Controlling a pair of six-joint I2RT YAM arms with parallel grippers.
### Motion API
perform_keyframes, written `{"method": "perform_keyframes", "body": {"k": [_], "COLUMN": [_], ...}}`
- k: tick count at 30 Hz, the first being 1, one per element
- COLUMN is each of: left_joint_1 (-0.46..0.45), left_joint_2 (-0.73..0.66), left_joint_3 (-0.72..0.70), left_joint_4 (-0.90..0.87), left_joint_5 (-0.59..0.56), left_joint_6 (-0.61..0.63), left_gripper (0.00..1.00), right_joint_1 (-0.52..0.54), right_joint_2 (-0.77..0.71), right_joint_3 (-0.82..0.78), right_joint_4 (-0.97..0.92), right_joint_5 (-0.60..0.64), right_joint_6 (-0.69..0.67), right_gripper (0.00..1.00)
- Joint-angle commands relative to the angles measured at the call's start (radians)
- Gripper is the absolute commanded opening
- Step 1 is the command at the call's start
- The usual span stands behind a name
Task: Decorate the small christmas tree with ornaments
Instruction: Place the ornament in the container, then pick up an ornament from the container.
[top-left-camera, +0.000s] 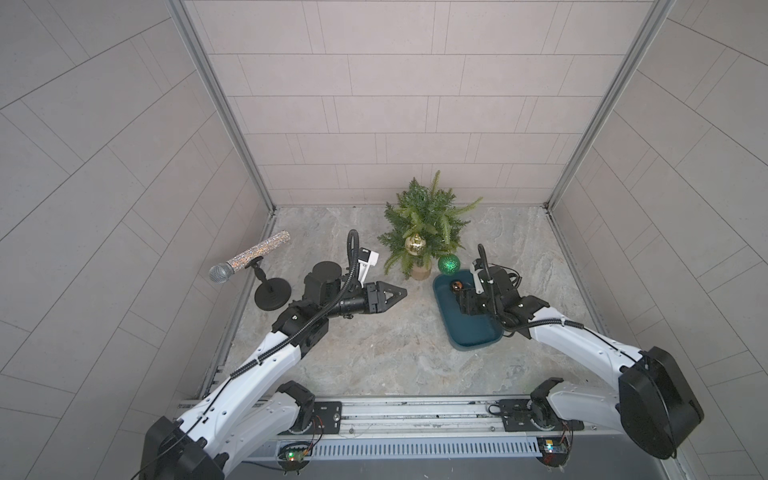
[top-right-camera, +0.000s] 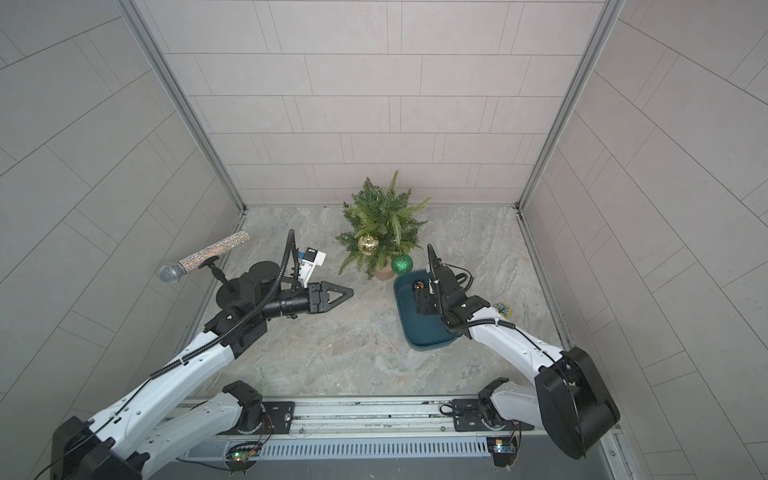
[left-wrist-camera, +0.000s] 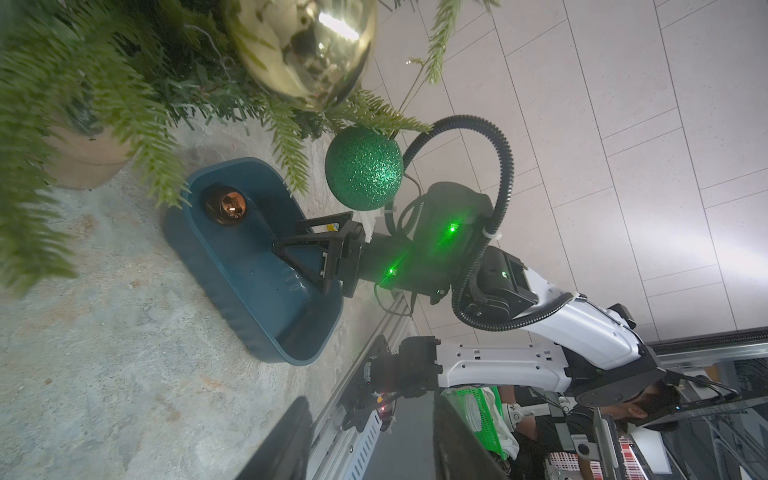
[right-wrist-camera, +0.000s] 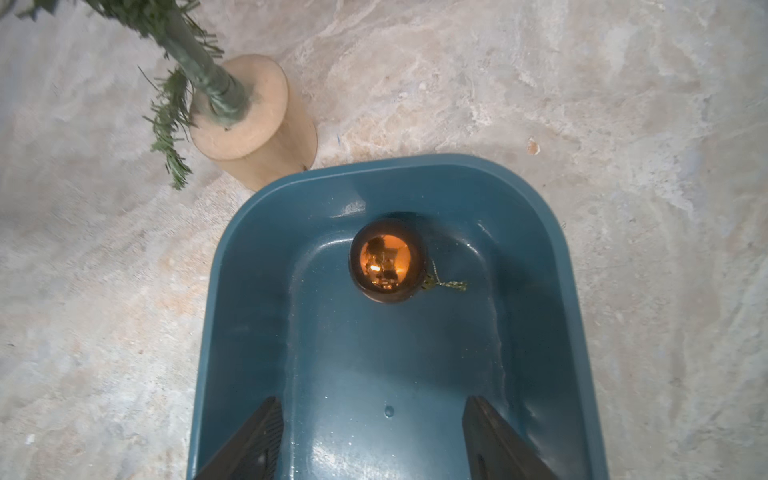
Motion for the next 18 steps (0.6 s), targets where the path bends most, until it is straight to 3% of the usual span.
{"method": "perform_keyframes", "body": {"k": [1,7,18], "left_joint_1": [-0.003,-0.003,-0.002], "left_joint_2": [-0.001,-0.028,-0.041], "left_joint_3": [-0.007,-0.02,-0.026], "left_joint_4": [0.033,0.02,-0.008], "left_joint_5": [-0.001,-0.01,-0.015], "left_joint_6": [0.007,0.002,0.014], "left_gripper": [0.51,0.51,0.51], "right_joint_1": [-0.002,-0.001,0.04], "right_joint_2": [-0.002,0.109,0.311], "right_joint_3": [-0.009,0.116,0.298], "right_joint_4": [0.063,-0.069,-0.219], "right_joint_5": [0.017,0.103,0.226], "right_joint_6": [0.054,-0.051,-0.103], "right_gripper": [0.68,0.65,0.66]}}
